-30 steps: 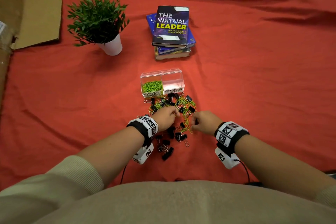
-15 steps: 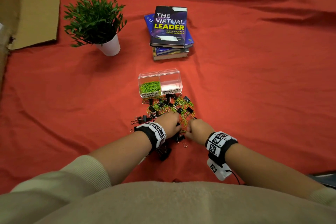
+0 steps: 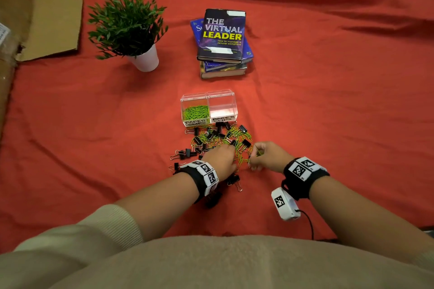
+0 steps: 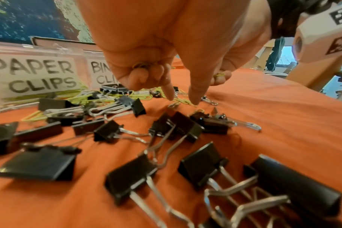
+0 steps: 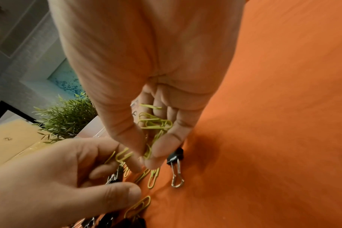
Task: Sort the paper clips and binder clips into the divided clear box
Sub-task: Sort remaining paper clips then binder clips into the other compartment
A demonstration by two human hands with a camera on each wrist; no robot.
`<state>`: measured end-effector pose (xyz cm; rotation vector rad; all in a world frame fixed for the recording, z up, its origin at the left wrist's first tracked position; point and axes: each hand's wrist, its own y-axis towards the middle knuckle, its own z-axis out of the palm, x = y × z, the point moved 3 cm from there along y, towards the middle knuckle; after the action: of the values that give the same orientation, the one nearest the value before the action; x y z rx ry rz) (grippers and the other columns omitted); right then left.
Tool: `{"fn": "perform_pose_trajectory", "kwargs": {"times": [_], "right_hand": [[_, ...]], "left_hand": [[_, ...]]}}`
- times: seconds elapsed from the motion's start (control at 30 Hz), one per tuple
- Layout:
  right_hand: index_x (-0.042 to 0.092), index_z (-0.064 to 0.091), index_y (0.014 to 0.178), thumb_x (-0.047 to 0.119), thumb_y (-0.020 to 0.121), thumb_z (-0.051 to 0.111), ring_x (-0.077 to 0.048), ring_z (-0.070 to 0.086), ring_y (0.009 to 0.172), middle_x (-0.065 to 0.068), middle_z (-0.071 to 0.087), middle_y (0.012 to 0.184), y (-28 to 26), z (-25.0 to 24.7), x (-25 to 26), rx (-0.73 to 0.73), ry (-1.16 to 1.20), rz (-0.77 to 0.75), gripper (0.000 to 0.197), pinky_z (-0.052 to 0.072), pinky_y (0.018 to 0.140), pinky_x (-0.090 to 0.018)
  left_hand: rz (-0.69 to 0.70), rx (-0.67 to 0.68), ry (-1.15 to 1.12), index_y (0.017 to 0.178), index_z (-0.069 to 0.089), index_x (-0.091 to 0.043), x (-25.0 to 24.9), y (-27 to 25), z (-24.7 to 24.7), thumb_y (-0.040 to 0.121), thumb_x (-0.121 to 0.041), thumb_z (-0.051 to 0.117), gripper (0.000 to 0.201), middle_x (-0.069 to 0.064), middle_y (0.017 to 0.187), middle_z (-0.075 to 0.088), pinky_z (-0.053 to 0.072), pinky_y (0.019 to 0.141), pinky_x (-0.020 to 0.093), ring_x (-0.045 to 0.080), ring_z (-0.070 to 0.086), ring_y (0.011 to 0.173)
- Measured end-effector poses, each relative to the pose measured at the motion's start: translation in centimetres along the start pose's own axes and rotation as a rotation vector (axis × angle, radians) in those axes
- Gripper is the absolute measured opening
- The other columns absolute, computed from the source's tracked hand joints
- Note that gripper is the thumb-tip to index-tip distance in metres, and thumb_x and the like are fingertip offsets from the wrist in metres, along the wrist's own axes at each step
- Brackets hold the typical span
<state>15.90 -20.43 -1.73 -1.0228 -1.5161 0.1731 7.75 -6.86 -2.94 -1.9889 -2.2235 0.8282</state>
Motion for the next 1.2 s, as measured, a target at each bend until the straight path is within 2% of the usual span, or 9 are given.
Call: {"fn": "perform_pose_trajectory", "kwargs": {"times": [0.27, 0.4, 0.57, 0.7, 0.83, 0.93, 1.0, 1.07, 1.2], "right_hand": [[0.014, 0.065, 0.09, -0.013, 0.08, 0.058, -0.008, 0.063, 0.055, -0.005, 0.068, 0.07, 0.5, 0.0, -0.8, 0.008, 0.124, 0.021, 0.029, 0.052, 0.054, -0.018], [0.009, 0.067, 0.08, -0.011, 0.084, 0.052, -0.008, 0.062, 0.051, -0.011, 0.065, 0.071, 0.4, 0.1, -0.4, -0.018, 0.22, 0.07, 0.025, 0.052, 0.052, -0.018], [0.001, 0.056, 0.069, -0.003, 0.085, 0.045, -0.016, 0.052, 0.043, -0.014, 0.053, 0.064, 0.2, 0.7, 1.0, -0.061, 0.427, 0.172, 0.021, 0.041, 0.038, -0.02], [0.008, 0.056, 0.064, 0.017, 0.084, 0.062, -0.014, 0.051, 0.041, -0.009, 0.058, 0.06, 1.1, 1.3, 1.0, -0.133, 0.076, 0.188, 0.022, 0.042, 0.041, -0.022], [0.009, 0.052, 0.061, 0.024, 0.08, 0.066, -0.024, 0.055, 0.066, -0.012, 0.059, 0.072, 1.9, 2.0, 1.9, -0.257, -0.41, 0.209, 0.029, 0.041, 0.059, -0.028], [0.005, 0.058, 0.077, 0.024, 0.084, 0.063, -0.029, 0.059, 0.078, -0.014, 0.063, 0.088, 2.1, 2.9, 2.7, -0.293, -0.614, 0.199, 0.02, 0.046, 0.065, -0.03], [0.003, 0.061, 0.086, 0.029, 0.086, 0.063, -0.028, 0.06, 0.08, -0.013, 0.062, 0.09, 2.3, 3.5, 3.2, -0.294, -0.688, 0.197, 0.026, 0.048, 0.069, -0.031], [0.005, 0.058, 0.08, 0.032, 0.088, 0.063, -0.025, 0.056, 0.073, -0.01, 0.059, 0.083, 2.6, 4.0, 3.5, -0.293, -0.704, 0.193, 0.028, 0.049, 0.068, -0.03], [0.004, 0.059, 0.083, 0.023, 0.091, 0.059, -0.027, 0.062, 0.079, -0.012, 0.064, 0.092, 2.9, 5.0, 3.8, -0.291, -0.696, 0.203, 0.02, 0.055, 0.074, -0.035]], "left_hand": [[0.061, 0.029, 0.101, 0.118, 0.049, -0.006, -0.8, -0.3, 0.2, 0.092, -0.02, 0.055, 0.03, 0.013, 0.121, 0.052, 0.046, 0.087, 0.042, 0.032, 0.054, 0.112], [0.067, 0.06, 0.176, 0.12, 0.048, -0.003, -0.8, -0.4, 0.4, 0.092, -0.007, 0.045, 0.028, 0.016, 0.122, 0.052, 0.046, 0.087, 0.042, 0.034, 0.054, 0.112], [0.032, 0.092, 0.236, 0.122, 0.046, 0.001, -0.7, -0.5, 0.7, 0.095, -0.013, 0.043, 0.031, 0.018, 0.125, 0.051, 0.046, 0.089, 0.043, 0.035, 0.053, 0.114], [-0.063, 0.054, -0.084, 0.115, 0.047, -0.002, 0.4, -0.8, -0.2, 0.092, -0.02, 0.049, 0.029, 0.015, 0.115, 0.052, 0.045, 0.085, 0.04, 0.031, 0.055, 0.103], [-0.161, -0.067, -0.423, 0.09, 0.046, -0.011, 2.5, -0.9, -2.1, 0.091, -0.015, 0.046, 0.004, 0.004, 0.081, 0.052, 0.039, 0.063, 0.032, 0.021, 0.049, 0.073], [-0.224, -0.131, -0.581, 0.09, 0.048, -0.011, 4.6, -0.9, -3.7, 0.094, -0.016, 0.044, 0.007, 0.001, 0.074, 0.051, 0.037, 0.053, 0.028, 0.015, 0.045, 0.06], [-0.259, -0.161, -0.674, 0.096, 0.051, -0.008, 5.7, -1.0, -4.6, 0.097, -0.017, 0.041, 0.013, -0.003, 0.068, 0.047, 0.032, 0.046, 0.024, 0.011, 0.038, 0.052], [-0.291, -0.192, -0.765, 0.1, 0.053, -0.006, 6.7, -1.1, -5.1, 0.098, -0.017, 0.039, 0.018, -0.004, 0.063, 0.042, 0.028, 0.044, 0.024, 0.011, 0.033, 0.048], [-0.373, -0.229, -0.987, 0.083, 0.053, -0.019, 8.4, -1.1, -4.8, 0.098, -0.01, 0.033, 0.027, -0.001, 0.061, 0.041, 0.026, 0.046, 0.025, 0.014, 0.032, 0.047]]}}
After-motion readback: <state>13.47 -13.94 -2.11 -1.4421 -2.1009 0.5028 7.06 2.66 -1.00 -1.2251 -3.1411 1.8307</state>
